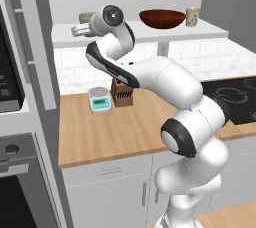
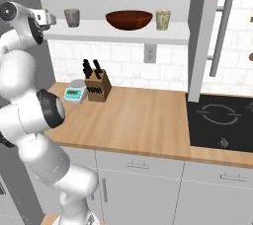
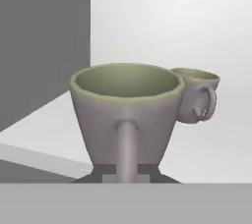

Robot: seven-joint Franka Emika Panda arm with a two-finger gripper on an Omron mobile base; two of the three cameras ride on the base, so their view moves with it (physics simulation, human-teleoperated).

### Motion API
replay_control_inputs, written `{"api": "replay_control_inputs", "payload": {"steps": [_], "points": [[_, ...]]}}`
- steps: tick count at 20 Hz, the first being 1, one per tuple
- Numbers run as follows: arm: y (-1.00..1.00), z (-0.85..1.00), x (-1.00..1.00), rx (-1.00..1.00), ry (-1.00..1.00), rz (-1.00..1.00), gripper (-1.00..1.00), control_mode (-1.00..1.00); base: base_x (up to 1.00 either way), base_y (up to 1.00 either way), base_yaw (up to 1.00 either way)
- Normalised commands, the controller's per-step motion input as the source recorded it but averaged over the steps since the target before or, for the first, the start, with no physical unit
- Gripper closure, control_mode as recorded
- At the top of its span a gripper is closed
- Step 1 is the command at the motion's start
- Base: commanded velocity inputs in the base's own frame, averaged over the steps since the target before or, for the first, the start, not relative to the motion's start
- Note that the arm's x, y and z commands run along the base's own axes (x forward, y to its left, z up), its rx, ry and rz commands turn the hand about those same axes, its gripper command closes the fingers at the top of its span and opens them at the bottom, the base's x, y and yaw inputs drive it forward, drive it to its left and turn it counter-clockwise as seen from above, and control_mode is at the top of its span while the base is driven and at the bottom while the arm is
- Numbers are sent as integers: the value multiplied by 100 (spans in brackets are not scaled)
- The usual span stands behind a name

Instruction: Gather all objects into one cabinet and sort the glasses and bowls to opposite sides.

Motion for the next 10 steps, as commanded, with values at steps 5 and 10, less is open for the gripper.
{"api": "replay_control_inputs", "payload": {"steps": [5,10], "points": [[17,-5,92,0,2,-6,100,-100,0,0,0],[0,-37,62,0,0,0,100,-100,0,0,0]]}}
